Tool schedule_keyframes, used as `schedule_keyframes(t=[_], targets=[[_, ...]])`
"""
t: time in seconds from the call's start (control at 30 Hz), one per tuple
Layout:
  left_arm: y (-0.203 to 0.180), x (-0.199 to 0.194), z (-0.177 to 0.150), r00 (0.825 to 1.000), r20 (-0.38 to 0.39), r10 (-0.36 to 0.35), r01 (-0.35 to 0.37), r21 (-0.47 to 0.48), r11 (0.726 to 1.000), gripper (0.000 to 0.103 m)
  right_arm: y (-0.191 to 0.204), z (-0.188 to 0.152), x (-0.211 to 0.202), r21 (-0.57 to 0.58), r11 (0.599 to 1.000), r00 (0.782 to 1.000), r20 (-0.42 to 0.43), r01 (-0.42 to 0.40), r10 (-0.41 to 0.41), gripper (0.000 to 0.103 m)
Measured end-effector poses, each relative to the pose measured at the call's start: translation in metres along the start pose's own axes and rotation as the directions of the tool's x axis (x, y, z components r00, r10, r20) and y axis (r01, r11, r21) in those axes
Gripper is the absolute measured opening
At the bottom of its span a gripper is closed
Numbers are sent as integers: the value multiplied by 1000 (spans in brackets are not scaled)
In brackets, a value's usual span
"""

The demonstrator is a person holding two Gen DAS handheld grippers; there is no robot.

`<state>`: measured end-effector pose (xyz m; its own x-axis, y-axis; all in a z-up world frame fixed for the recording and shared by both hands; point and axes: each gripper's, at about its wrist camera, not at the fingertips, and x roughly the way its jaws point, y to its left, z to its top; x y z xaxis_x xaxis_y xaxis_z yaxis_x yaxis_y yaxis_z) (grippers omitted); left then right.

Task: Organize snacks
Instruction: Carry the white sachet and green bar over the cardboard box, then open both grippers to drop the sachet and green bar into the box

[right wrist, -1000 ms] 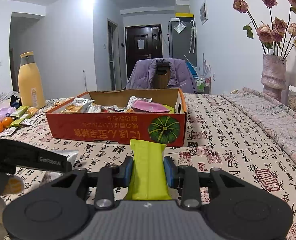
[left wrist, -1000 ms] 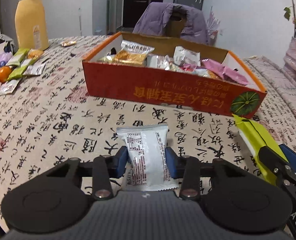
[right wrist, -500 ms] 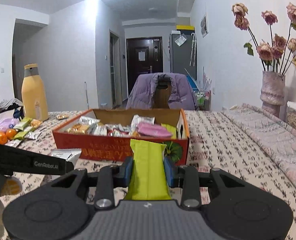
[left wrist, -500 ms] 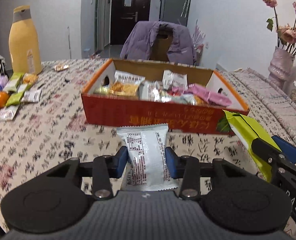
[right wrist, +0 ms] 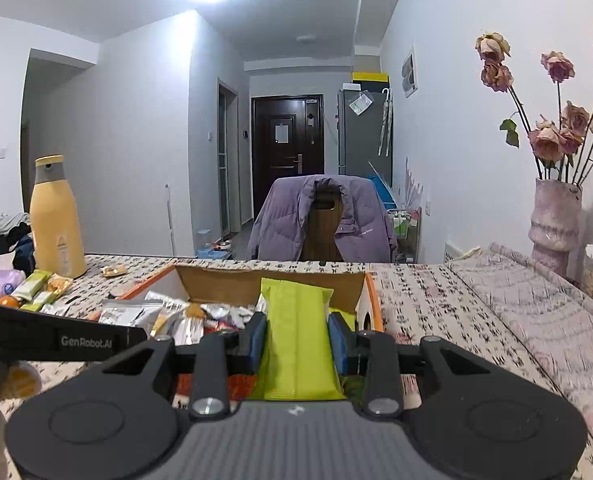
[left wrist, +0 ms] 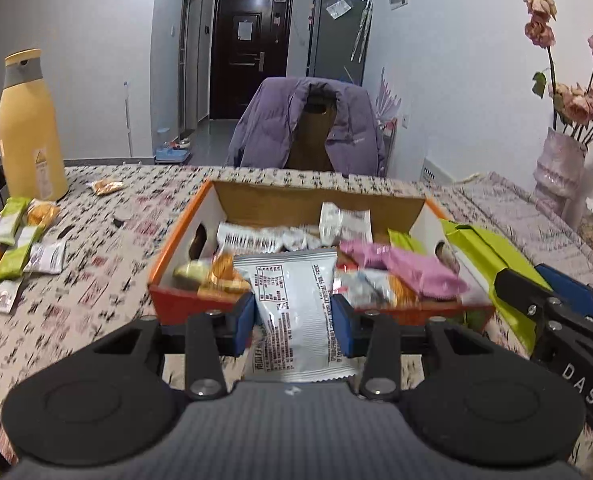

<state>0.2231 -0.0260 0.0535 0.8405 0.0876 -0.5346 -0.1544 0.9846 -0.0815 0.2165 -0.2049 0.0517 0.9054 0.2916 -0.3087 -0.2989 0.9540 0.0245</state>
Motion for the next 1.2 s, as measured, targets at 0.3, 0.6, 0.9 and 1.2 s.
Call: schedule_keyframes(t=[0.3, 0.6, 0.9, 1.2], targets=[[1, 40, 36, 999, 27, -29, 29, -19, 999, 42, 0, 22, 58, -8, 1000, 1000, -25, 8, -8, 33], [10, 94, 53, 999, 42, -20, 22, -51, 998, 42, -2, 24, 121, -19, 1000, 996, -87, 21, -23, 33], [17, 125, 38, 1000, 16, -11, 11, -36, 999, 42, -10, 8, 143, 29, 999, 994, -108, 15, -12, 33], [16, 111, 40, 997, 72, -9, 10, -17, 1000, 69, -21, 2, 151, 70, 998, 991, -131, -3, 12, 37]])
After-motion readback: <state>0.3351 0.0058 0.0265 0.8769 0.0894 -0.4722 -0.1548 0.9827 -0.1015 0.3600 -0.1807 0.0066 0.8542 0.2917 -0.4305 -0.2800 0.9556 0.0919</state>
